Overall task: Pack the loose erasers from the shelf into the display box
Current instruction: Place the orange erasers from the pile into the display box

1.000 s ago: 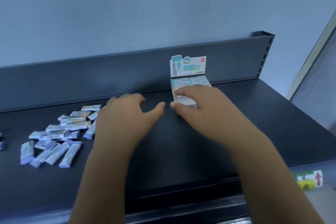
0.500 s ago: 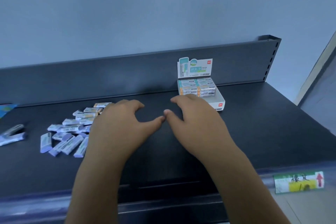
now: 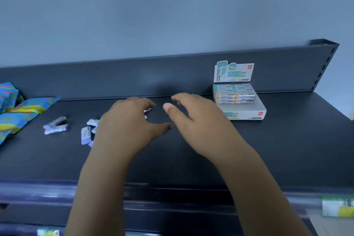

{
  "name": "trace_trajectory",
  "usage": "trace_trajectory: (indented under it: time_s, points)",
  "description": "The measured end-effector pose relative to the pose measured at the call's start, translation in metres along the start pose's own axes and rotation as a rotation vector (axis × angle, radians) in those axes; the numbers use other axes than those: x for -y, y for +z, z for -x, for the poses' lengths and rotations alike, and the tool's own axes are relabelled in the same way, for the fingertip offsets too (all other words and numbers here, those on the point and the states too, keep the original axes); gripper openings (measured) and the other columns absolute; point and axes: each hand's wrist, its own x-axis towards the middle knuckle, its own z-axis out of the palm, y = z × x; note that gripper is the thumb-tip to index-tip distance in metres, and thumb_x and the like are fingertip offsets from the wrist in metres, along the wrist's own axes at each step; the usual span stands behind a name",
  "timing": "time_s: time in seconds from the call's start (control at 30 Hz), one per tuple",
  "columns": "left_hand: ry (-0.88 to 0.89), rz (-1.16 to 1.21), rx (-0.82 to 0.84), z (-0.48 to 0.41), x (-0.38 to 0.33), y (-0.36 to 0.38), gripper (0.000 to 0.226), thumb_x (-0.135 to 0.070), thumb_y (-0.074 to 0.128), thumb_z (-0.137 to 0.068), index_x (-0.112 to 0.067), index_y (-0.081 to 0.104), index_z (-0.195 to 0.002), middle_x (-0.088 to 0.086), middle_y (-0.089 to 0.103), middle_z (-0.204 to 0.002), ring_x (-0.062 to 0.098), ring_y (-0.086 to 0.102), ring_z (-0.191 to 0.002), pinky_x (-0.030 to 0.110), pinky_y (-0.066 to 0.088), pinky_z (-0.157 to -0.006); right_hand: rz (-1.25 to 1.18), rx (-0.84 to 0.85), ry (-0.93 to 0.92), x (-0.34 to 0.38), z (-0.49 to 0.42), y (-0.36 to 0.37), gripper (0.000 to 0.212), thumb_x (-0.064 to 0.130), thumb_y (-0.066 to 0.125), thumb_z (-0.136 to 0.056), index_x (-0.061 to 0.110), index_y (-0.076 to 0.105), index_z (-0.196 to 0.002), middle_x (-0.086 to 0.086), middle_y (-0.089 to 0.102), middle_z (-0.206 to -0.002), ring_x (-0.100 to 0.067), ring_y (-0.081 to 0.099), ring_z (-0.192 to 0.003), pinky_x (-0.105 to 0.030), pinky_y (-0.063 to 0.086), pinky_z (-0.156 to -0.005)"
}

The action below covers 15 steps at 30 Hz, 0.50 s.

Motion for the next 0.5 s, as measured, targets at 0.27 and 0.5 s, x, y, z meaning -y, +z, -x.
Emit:
trace_trajectory:
  time_s: [0.27,0.5]
  points:
    - [-0.057,0.096,0.026,-0.013,0.064,-0.024,0.04,-0.058,0.075,-0.063,-0.042,0.068,-0.099,-0.019,0.064,-0.1,0.011,0.06,-0.096,0.038,0.055,-0.078,-0.116,-0.002,0.006,0.044,-0.017,0.049,0.027,0.04,0.045,-0.104,0.025,0.067,-0.108,0.007,0.068,-0.104,-0.011,0.06,-0.1,-0.039,0.049,-0.091]
    - [-0.088,0.031,0.054,-0.025,0.144,-0.036,0.035,-0.032,0.071,-0.079,-0.036,0.069,-0.114,-0.011,0.069,-0.12,0.018,0.061,-0.113,0.033,0.05,-0.087,-0.062,0.027,0.061,0.08,-0.039,0.096,0.025,0.027,0.047,-0.103,0.028,0.067,-0.118,0.009,0.067,-0.113,-0.01,0.06,-0.101,-0.034,0.05,-0.091]
